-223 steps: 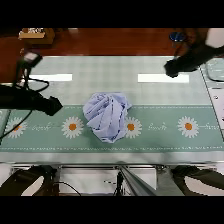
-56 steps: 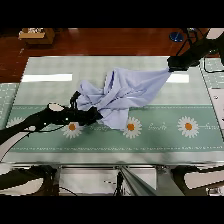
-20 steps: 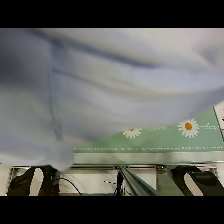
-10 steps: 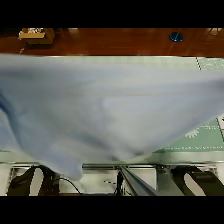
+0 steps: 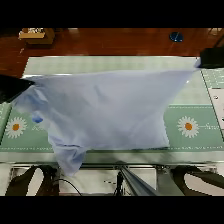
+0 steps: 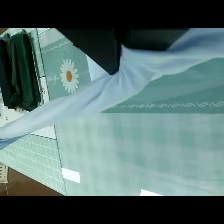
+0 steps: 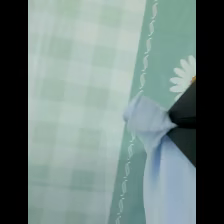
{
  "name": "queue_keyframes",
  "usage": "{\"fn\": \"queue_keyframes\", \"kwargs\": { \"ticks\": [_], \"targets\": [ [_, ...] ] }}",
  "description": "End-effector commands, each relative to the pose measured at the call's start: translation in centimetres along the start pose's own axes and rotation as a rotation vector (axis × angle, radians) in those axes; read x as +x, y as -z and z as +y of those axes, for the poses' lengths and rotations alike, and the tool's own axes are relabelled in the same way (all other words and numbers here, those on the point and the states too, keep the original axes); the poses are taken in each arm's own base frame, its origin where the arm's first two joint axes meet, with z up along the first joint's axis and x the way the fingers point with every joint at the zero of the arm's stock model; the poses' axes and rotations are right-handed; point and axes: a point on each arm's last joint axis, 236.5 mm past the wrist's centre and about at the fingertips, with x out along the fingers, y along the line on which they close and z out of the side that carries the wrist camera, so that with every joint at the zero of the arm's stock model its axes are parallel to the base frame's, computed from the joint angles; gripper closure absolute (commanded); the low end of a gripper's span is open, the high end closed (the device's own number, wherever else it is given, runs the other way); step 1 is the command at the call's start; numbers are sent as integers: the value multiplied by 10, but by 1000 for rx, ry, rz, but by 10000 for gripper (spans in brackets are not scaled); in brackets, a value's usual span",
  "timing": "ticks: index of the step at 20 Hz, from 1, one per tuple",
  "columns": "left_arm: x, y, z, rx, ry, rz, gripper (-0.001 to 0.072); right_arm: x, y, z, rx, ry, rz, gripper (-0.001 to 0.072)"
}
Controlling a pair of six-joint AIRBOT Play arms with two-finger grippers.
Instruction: Fold the shirts.
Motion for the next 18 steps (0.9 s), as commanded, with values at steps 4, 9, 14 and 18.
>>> {"fn": "queue_keyframes", "kwargs": {
  "ticks": [4,9,14,18],
  "targets": [
    [103,-49,77,80,-43,-96,685,81,-91,26,49,-152,-219,689],
    [161,-70,136,55,-159,-139,684,134,-107,24,83,-165,-226,689],
    [202,-40,182,-29,-203,-36,684,207,-80,32,136,-207,-62,688],
    [227,-2,199,-83,-193,90,673,237,-53,39,172,-234,61,685]
  ]
}}
